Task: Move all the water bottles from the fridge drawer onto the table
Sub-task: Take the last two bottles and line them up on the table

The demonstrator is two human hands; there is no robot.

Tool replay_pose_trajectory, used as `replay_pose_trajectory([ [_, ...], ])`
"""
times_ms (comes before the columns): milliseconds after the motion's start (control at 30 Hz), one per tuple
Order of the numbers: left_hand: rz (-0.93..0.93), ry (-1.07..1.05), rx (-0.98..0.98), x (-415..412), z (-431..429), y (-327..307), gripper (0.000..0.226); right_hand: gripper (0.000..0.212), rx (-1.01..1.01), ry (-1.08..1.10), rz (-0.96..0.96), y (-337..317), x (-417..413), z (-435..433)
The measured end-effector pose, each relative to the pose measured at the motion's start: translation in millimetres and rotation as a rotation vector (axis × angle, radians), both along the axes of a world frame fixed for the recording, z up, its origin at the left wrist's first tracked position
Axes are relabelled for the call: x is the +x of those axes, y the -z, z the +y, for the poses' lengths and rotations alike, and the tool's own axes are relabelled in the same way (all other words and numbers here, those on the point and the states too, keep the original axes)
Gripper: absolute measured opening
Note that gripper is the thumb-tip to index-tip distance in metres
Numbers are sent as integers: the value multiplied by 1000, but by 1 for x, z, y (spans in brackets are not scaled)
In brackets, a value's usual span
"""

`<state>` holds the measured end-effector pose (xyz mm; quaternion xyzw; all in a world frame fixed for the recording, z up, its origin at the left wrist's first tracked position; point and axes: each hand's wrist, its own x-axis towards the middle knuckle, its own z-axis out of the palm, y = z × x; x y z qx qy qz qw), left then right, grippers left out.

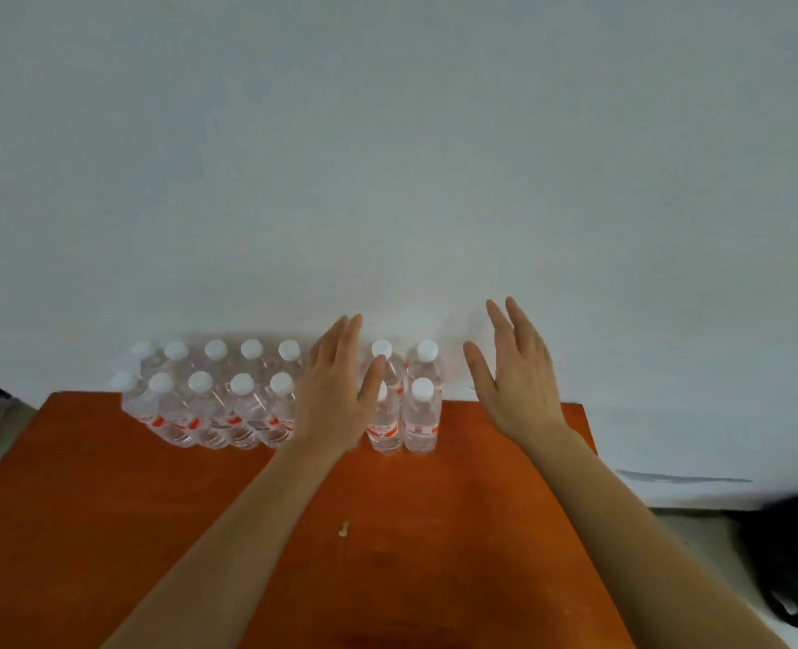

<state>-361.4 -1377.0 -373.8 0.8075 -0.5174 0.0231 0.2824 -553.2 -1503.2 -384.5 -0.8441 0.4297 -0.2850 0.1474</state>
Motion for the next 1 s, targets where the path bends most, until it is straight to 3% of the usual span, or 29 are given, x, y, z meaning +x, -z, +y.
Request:
replay_pose_trajectory([
  [200, -309, -21, -40, -61, -1, -78, 65, 64, -324, 148, 23, -61, -75, -3],
  [467, -394, 79, -99, -146, -13, -116, 65, 69, -357, 350, 56, -92, -182, 12],
  [733, -300, 472, -132, -247, -40, -117, 68, 71, -287, 734, 237, -97, -293, 85],
  [1000, -140, 1000, -133, -397, 1, -83, 74, 91, -180, 1164, 324, -76, -404, 250],
])
